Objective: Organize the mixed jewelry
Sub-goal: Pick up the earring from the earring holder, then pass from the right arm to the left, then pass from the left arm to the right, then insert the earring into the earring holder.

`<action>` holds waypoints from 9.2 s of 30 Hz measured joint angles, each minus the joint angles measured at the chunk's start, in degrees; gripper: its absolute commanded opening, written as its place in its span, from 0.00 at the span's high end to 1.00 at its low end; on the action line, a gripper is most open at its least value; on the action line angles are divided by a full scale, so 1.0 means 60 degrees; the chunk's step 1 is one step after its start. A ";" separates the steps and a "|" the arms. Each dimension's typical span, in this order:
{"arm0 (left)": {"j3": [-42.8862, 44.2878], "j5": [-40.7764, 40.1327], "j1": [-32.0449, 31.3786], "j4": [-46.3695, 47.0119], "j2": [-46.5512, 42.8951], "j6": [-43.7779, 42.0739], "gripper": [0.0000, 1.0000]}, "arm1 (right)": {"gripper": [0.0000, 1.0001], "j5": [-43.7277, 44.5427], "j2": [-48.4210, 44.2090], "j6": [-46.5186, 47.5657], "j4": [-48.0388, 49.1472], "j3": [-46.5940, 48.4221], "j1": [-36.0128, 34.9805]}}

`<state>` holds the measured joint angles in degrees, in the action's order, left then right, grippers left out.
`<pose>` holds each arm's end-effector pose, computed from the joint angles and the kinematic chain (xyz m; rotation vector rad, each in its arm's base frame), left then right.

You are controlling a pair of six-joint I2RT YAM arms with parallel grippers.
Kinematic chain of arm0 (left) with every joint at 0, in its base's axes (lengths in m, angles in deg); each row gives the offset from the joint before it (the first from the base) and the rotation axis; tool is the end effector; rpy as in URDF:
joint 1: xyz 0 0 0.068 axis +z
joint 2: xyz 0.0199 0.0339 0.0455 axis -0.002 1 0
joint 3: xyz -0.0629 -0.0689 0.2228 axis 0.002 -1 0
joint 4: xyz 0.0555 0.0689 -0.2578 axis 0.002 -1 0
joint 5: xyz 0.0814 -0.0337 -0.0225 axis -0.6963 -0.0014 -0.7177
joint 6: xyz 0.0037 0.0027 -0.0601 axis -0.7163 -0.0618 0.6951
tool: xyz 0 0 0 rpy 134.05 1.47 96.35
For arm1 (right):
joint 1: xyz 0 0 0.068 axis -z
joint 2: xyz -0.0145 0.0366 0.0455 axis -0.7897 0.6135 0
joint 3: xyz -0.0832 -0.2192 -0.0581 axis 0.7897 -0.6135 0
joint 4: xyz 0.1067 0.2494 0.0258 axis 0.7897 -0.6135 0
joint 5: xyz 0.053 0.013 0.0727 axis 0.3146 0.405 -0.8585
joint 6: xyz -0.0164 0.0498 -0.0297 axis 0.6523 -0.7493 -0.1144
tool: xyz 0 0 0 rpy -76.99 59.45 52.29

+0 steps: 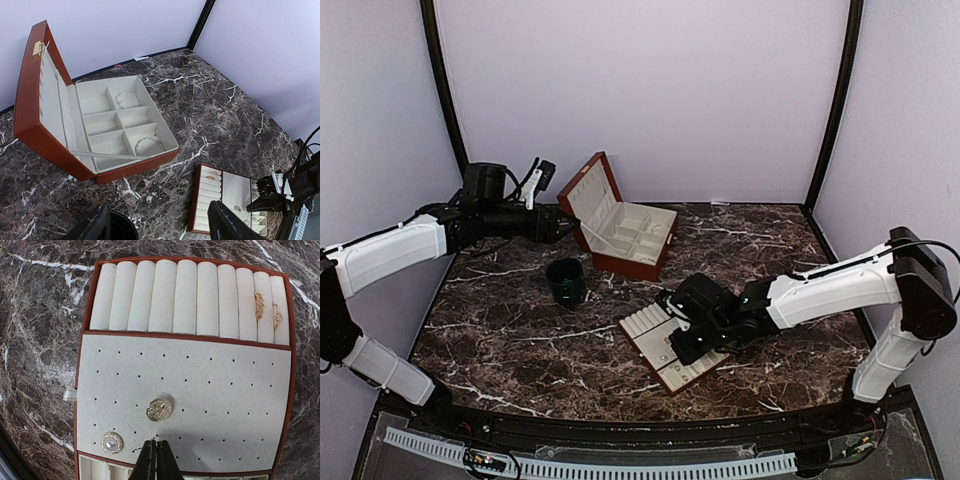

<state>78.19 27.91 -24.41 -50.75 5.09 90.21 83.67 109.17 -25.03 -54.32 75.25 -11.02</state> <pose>0.3080 -0.1593 0.2767 0.6053 1.8974 -0.7567 0.1555 0.2964 0.1196 -0.8090 2.4963 0.4278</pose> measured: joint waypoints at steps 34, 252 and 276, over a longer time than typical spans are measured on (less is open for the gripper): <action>-0.1311 0.2608 -0.3570 0.2470 0.2659 0.2543 0.40 | 1.00 0.3621 -0.2018 0.1636 0.2204 -0.1115 -0.1534; -0.1585 -0.1719 -0.0809 0.2375 -0.1235 0.0138 0.37 | 1.00 0.1927 -0.0514 -0.1115 0.3195 -0.2087 -0.1115; -0.1625 -0.1679 -0.0809 0.2379 -0.1235 0.0138 0.37 | 0.66 0.1909 -0.1610 -0.1333 0.2543 -0.2182 -0.1031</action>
<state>68.44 17.83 -29.26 -36.48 -2.32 91.04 95.13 99.51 -33.03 -39.06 62.16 -17.20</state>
